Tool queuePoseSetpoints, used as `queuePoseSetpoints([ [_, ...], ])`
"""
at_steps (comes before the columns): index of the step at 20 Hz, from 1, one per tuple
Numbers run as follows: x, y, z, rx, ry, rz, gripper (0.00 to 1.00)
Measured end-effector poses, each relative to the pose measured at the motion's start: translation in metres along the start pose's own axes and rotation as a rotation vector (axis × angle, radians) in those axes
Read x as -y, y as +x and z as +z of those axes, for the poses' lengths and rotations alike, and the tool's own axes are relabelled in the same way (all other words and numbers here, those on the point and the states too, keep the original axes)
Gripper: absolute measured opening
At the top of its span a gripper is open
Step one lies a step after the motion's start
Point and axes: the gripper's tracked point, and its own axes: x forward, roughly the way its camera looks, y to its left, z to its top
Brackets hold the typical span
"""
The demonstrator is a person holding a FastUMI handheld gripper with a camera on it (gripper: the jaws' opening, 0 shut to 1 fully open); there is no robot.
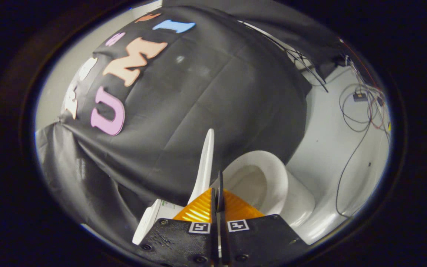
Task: Open the toilet lid.
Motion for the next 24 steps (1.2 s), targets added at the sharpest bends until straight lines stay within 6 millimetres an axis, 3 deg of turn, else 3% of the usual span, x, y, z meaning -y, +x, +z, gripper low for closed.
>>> queuePoseSetpoints([
  [5, -0.055, -0.008, 0.006, 0.000, -0.151, 0.005, 0.02],
  [12, -0.113, -0.016, 0.003, -0.010, -0.335, -0.017, 0.03],
  [24, -0.200, -0.018, -0.027, -0.003, -0.570, 0.046, 0.02],
])
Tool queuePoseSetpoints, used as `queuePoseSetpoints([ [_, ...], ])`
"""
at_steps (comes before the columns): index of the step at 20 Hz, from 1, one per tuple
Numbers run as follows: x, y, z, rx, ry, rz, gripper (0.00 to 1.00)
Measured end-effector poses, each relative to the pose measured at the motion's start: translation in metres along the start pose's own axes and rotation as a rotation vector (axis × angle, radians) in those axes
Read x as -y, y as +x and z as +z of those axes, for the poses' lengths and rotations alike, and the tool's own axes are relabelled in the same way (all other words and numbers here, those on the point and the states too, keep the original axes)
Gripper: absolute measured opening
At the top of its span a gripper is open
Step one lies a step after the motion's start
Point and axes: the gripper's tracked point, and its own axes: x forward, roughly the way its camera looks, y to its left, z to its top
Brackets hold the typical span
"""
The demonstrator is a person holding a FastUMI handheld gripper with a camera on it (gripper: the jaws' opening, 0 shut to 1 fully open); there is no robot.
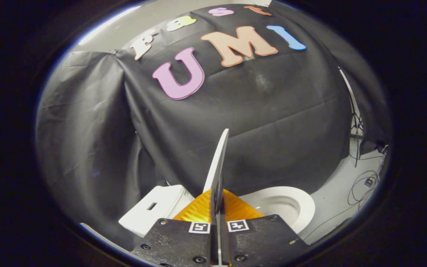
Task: Open the toilet lid.
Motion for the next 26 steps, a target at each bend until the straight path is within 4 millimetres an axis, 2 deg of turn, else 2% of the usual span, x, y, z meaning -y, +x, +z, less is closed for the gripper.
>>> queuePoseSetpoints([
  [10, -0.071, 0.012, 0.009, 0.013, -0.139, 0.099, 0.05],
  [19, -0.136, 0.028, -0.004, -0.012, -0.251, 0.187, 0.08],
  [26, -0.186, 0.041, -0.022, -0.049, -0.323, 0.249, 0.09],
])
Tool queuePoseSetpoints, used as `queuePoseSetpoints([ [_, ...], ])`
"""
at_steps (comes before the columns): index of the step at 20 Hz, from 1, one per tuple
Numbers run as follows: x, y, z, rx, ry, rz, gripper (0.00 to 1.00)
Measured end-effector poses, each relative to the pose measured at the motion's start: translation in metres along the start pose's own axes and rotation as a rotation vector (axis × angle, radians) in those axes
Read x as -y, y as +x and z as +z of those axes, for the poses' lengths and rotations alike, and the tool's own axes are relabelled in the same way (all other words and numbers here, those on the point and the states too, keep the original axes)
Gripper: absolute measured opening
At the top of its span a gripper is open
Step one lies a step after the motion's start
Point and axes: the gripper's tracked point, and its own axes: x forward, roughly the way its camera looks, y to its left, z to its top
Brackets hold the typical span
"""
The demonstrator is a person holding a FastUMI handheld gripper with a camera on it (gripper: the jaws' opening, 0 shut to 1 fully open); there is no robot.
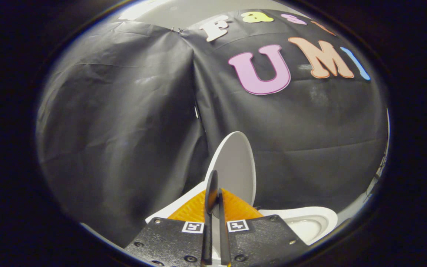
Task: Open the toilet lid.
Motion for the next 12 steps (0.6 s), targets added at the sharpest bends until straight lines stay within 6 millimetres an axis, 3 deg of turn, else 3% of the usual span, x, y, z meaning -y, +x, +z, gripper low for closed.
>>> queuePoseSetpoints([
  [12, -0.062, 0.039, -0.009, -0.051, -0.071, 0.104, 0.10],
])
